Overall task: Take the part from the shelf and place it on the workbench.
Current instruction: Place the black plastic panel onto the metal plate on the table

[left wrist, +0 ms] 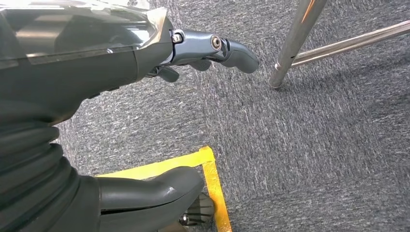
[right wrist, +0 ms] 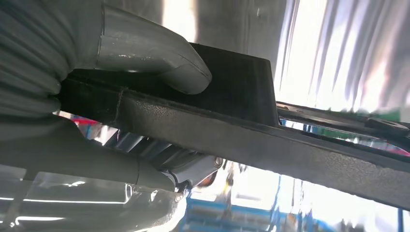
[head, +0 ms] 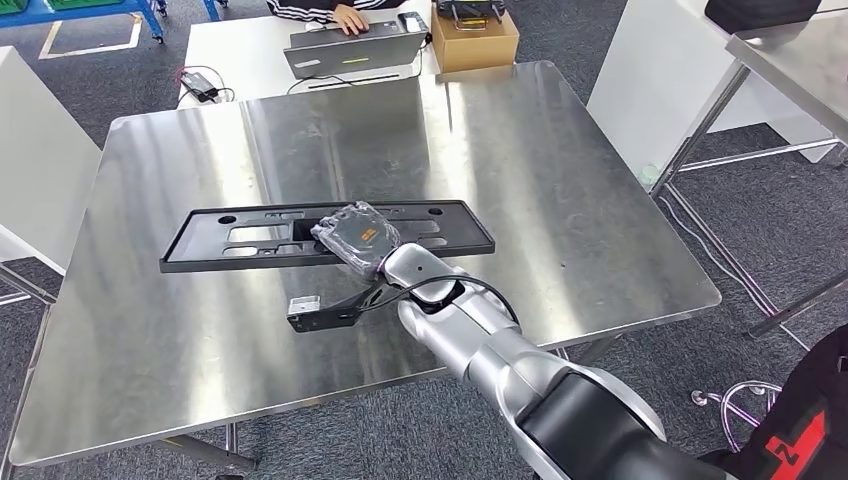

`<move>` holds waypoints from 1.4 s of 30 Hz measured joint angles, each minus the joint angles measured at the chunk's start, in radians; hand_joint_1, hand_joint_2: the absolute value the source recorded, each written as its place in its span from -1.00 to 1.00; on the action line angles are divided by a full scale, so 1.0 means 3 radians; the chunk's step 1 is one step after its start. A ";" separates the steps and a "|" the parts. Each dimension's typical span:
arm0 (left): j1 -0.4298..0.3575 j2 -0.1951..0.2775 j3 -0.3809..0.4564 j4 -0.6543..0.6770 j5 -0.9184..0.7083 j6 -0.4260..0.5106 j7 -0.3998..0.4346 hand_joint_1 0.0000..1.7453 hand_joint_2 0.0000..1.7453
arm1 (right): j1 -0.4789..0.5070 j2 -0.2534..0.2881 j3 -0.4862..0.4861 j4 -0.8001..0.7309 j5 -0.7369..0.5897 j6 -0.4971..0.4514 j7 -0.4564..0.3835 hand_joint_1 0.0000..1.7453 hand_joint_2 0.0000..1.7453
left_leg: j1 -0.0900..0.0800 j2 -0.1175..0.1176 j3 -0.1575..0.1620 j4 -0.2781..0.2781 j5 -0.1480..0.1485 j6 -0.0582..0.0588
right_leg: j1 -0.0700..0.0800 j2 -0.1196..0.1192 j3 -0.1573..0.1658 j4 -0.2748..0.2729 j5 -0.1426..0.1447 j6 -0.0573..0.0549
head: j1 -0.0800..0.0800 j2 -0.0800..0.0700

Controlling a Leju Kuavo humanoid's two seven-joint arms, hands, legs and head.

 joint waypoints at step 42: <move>0.0092 0.0133 0.0017 0.0000 0.0019 0.0099 0.0008 -1.00 -1.00 | 0.0008 -0.0277 -0.0155 0.0820 0.0311 0.0147 0.0737 -1.00 -1.00 | -0.0010 0.0003 0.0010 0.0000 -0.0003 0.0000 | -0.0010 0.0003 0.0009 -0.0001 0.0000 0.0001 | 0.0000 0.0000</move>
